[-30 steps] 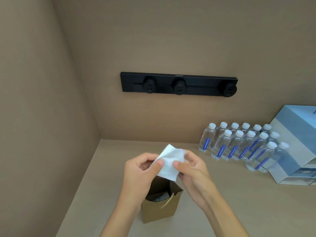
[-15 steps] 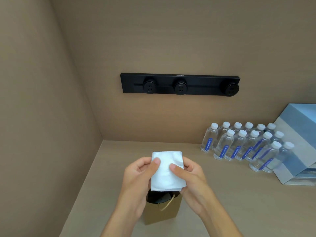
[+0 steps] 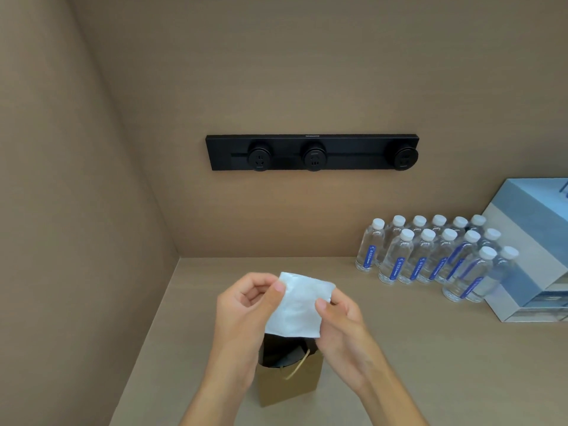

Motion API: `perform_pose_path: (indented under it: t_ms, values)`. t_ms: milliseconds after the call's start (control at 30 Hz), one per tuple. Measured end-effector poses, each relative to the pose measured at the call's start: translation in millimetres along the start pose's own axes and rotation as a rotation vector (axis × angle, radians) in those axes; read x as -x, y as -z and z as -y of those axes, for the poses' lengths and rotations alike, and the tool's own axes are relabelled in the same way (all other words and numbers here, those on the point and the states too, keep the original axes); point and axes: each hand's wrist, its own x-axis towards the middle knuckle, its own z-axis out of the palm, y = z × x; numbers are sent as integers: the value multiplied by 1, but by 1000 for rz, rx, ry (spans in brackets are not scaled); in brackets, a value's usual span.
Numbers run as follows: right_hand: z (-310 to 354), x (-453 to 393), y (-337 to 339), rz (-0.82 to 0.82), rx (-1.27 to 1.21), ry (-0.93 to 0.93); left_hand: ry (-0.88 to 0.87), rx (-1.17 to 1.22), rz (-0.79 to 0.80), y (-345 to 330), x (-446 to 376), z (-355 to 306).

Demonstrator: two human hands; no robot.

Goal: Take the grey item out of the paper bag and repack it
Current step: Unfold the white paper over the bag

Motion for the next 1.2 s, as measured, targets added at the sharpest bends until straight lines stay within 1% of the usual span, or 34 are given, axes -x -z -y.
perform_pose_path:
  t_ms: [100, 167, 267, 367, 433, 467, 500, 533, 567, 600, 633, 667, 733, 800, 867, 933, 1000, 1067, 1133, 1200]
  values:
    - [-3, 0, 1, -9, 15, -32, 50, 76, 14, -1, 0, 3]
    - [-6, 0, 4, -33, 65, -70, 73, 68, 3, 1, 0, 9]
    - [-5, 2, 8, -76, 213, -103, 96, -52, -8, 7, 3, 22]
    - [0, 5, 7, -36, 308, -157, 136, -81, -8, 9, 4, 32]
    - [1, 3, 6, -94, 345, -142, 111, -157, -67, 12, 1, 38]
    - [3, 2, 5, -153, 402, -123, 77, -256, -115, 16, 0, 45]
    - [5, 0, 5, -217, 528, -106, 31, -428, -149, 21, 0, 51]
    - [6, -2, 5, -258, 735, -93, -13, -679, -147, 26, 1, 57]
    - [7, -4, 4, -248, 989, -106, -7, -939, -94, 29, 4, 60]
    - [6, -6, 3, -188, 1237, -168, 59, -1119, -18, 31, 8, 65]
    - [3, -9, -1, -108, 1438, -277, 155, -1182, 57, 31, 11, 69]
    - [-2, -12, -6, -21, 1566, -387, 223, -1167, 100, 29, 13, 71]
    - [-17, -18, -15, 146, 1737, -579, 273, -1112, 52, 25, 15, 73]
    - [-30, -25, -22, 244, 1883, -734, 279, -1088, -25, 28, 15, 76]
    - [-39, -30, -17, 257, 1935, -830, 308, -1056, -37, 37, 18, 82]
    - [-46, -34, -5, 220, 1813, -869, 341, -1014, 39, 46, 24, 89]
    - [-57, -37, 4, 123, 1648, -894, 358, -962, 106, 49, 29, 91]
    - [-75, -43, 9, 68, 1585, -935, 366, -926, 157, 45, 34, 89]
    - [-92, -45, 9, 96, 1589, -969, 392, -947, 198, 39, 38, 87]
    - [-105, -46, 8, 153, 1601, -947, 398, -945, 202, 35, 39, 87]
